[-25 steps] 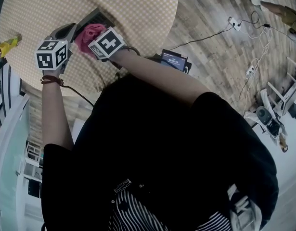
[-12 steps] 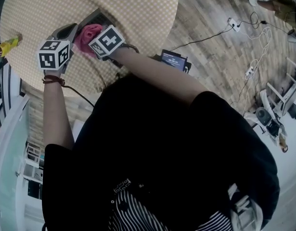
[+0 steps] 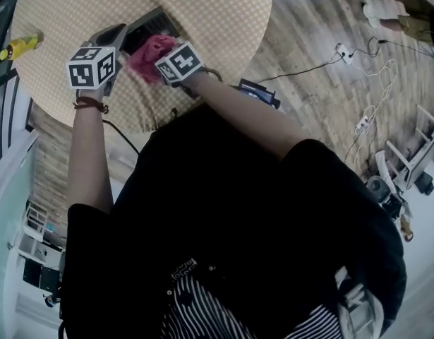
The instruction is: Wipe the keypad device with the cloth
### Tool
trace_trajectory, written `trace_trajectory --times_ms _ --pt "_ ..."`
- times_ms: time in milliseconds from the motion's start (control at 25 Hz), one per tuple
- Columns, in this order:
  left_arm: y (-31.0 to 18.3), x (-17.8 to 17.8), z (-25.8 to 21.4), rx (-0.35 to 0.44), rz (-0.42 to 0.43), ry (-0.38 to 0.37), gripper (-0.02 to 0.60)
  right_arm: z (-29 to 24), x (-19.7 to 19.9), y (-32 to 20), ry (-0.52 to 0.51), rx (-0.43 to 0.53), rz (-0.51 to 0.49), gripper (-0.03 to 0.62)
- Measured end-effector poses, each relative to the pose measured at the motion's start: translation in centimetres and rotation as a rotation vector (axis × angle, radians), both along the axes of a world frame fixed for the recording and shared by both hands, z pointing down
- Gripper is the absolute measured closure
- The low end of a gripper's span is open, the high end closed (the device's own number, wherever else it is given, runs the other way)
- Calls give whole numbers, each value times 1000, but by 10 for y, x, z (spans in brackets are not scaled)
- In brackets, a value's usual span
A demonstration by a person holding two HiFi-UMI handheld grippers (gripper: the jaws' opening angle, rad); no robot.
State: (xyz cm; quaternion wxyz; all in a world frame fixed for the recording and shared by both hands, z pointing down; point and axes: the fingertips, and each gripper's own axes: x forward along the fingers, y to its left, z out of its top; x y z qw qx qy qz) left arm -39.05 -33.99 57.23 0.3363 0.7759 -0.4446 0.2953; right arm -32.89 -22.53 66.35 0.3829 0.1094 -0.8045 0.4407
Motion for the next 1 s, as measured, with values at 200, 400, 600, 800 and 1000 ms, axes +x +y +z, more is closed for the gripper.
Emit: trace_trajectory --times_ms 200,400,600,800,1000 --pt "17 -6 -34 94 -104 71 578 -46 0 -10 -92 34 28 548" --pt "58 -12 -70 211 -237 92 578 -118 10 -31 -183 193 98 549" --pt "118 14 -101 288 -236 83 580 -184 30 -19 -214 341 162 549" --pt "154 48 -133 371 -261 245 579 -218 53 12 -193 456 180 549" --pt "184 82 -151 406 -236 318 578 -229 85 42 -160 486 192 549"
